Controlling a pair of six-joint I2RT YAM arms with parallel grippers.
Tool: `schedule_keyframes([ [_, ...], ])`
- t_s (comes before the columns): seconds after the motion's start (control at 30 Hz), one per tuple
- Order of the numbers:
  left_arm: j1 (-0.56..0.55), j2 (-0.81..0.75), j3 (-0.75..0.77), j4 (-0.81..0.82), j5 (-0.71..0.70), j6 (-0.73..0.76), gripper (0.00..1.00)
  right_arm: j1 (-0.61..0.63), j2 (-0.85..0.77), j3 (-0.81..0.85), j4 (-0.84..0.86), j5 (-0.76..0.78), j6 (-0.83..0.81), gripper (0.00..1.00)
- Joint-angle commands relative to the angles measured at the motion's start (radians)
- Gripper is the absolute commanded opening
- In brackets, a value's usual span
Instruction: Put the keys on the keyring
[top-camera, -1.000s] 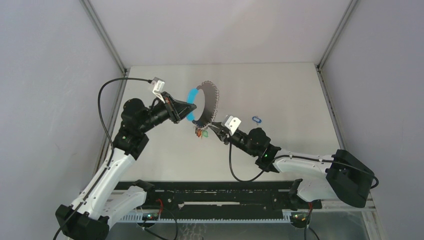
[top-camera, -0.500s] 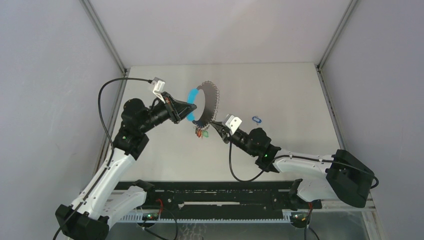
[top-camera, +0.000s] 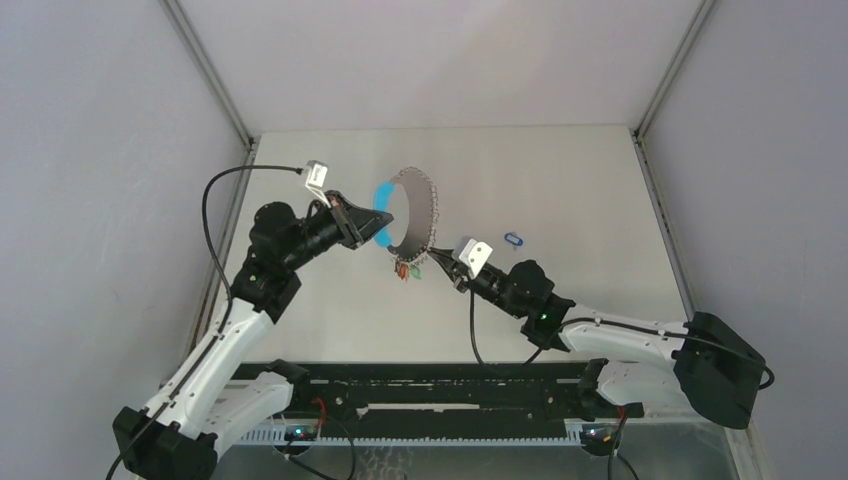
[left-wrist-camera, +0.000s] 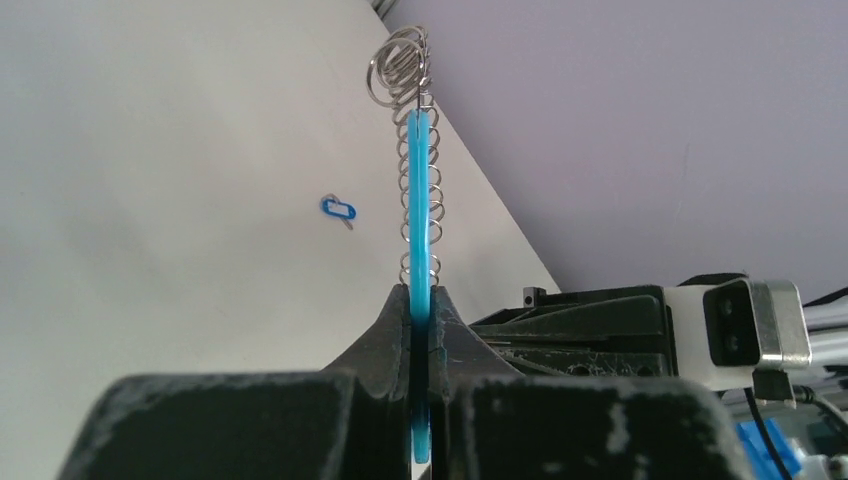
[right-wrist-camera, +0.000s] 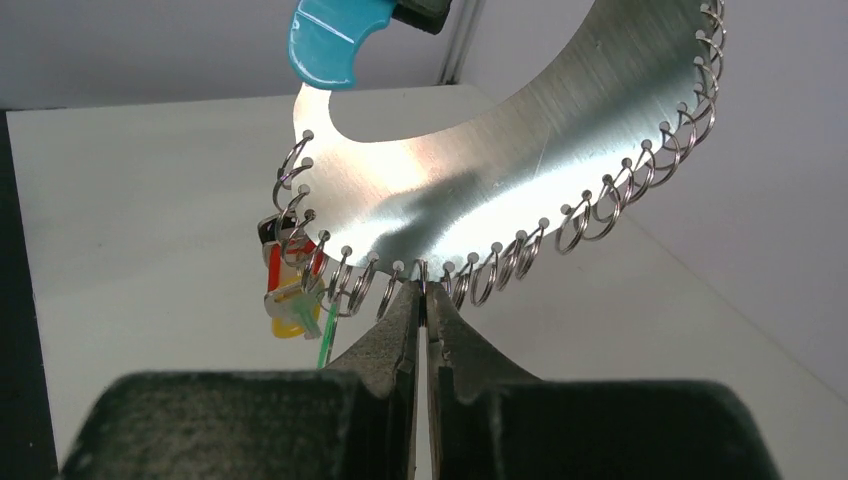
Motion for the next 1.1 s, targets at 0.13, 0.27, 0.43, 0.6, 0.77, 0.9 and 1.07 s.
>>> schedule_keyframes([
  [0.13, 0.0, -0.014, -0.14, 0.173, -0.021, -0.265, 0.0, -0.043, -0.052, -0.031, 0.077, -0.129, -0.023, 0.0],
  [0.27, 0.0, -0.013, -0.232, 0.227, -0.061, -0.339, 0.0, -0.075, -0.025, -0.062, 0.117, -0.185, -0.017, 0.0],
  [0.43, -0.018, -0.011, -0.365, 0.362, -0.095, -0.395, 0.06, -0.094, 0.004, -0.116, 0.2, -0.224, 0.004, 0.0],
  [0.6, -0.052, 0.016, -0.447, 0.416, -0.153, -0.372, 0.23, -0.116, 0.017, -0.141, 0.206, -0.282, 0.011, 0.0],
  [0.77, -0.082, 0.108, -0.51, 0.527, -0.171, -0.378, 0.36, -0.136, 0.06, -0.166, 0.255, -0.321, 0.017, 0.0],
  [0.9, -0.091, 0.186, -0.557, 0.625, -0.177, -0.387, 0.61, -0.148, 0.09, -0.167, 0.276, -0.347, 0.031, 0.0],
  [1.07, -0.091, 0.264, -0.626, 0.766, -0.183, -0.383, 0.9, -0.166, 0.147, -0.173, 0.29, -0.36, 0.022, 0.0],
])
